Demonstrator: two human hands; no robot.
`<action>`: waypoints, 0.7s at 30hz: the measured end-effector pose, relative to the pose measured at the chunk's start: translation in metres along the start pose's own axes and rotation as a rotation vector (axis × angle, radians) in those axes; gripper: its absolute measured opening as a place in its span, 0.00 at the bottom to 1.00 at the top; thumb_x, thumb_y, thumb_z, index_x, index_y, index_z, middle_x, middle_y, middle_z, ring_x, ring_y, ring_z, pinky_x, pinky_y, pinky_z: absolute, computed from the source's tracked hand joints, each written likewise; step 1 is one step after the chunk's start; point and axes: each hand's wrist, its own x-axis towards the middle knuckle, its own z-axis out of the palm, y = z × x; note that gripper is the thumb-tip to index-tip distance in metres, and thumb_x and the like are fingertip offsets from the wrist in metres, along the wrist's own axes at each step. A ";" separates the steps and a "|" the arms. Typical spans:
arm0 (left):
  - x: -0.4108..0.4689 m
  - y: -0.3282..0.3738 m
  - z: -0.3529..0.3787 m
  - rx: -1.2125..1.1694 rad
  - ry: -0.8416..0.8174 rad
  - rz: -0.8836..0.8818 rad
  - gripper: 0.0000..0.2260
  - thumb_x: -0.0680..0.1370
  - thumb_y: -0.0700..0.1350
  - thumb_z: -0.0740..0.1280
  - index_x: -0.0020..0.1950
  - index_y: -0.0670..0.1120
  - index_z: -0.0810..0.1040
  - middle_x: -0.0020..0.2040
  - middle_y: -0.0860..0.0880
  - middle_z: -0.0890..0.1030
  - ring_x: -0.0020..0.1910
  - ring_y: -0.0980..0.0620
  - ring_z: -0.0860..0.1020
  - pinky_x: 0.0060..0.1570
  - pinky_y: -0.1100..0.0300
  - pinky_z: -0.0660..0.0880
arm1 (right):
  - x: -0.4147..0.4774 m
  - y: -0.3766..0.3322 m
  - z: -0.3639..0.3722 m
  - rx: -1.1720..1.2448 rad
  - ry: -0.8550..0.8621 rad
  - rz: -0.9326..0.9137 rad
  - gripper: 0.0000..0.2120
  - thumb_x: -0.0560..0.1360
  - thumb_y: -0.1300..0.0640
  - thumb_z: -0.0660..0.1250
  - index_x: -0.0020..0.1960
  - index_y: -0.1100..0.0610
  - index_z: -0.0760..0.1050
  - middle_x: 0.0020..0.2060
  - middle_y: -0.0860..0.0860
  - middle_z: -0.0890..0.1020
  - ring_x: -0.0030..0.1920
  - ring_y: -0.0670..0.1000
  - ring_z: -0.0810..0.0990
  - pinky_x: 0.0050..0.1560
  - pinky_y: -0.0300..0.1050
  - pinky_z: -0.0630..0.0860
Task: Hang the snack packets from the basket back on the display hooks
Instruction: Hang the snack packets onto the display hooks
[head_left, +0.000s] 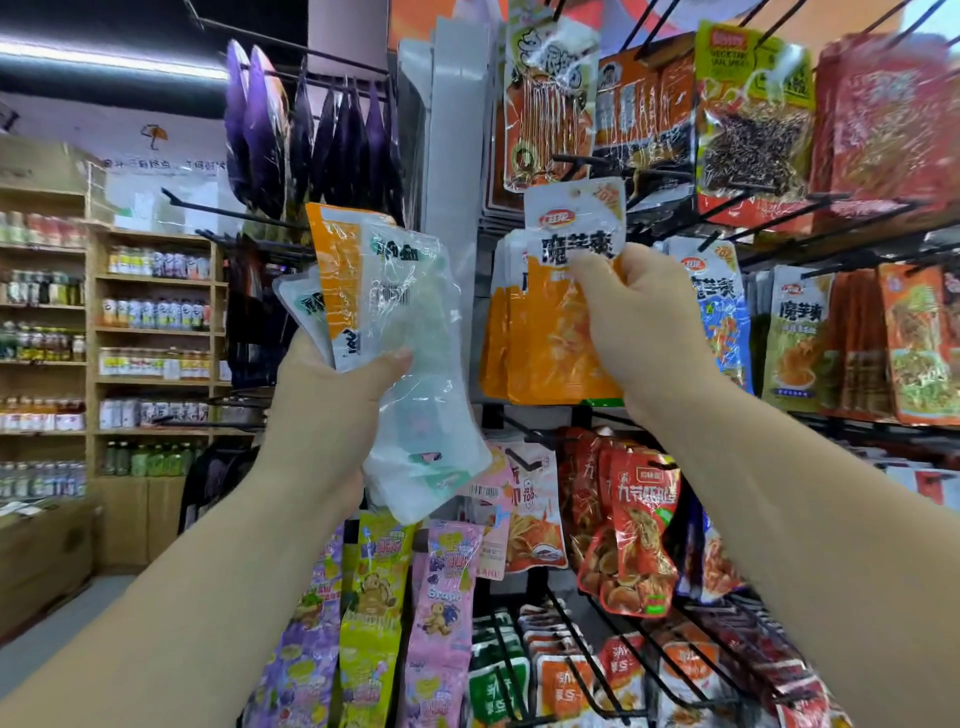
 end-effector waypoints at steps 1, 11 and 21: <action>0.000 0.000 0.002 -0.004 -0.002 -0.003 0.22 0.79 0.32 0.70 0.71 0.49 0.76 0.59 0.49 0.87 0.55 0.47 0.86 0.45 0.50 0.85 | 0.004 0.000 0.001 0.036 -0.002 0.050 0.24 0.76 0.41 0.68 0.35 0.58 0.64 0.30 0.53 0.67 0.32 0.53 0.68 0.33 0.56 0.69; 0.003 -0.003 0.005 0.012 -0.013 0.027 0.22 0.80 0.32 0.70 0.70 0.50 0.76 0.58 0.51 0.87 0.54 0.49 0.87 0.46 0.53 0.85 | 0.023 -0.008 0.005 0.162 -0.020 0.209 0.25 0.77 0.39 0.69 0.30 0.50 0.63 0.34 0.58 0.65 0.36 0.57 0.65 0.39 0.53 0.67; 0.001 -0.002 0.007 0.034 -0.012 0.048 0.22 0.80 0.33 0.70 0.71 0.50 0.75 0.60 0.50 0.86 0.56 0.47 0.86 0.54 0.46 0.84 | 0.032 -0.013 0.007 0.085 -0.011 0.175 0.17 0.78 0.52 0.69 0.56 0.67 0.77 0.38 0.57 0.73 0.39 0.54 0.71 0.39 0.53 0.69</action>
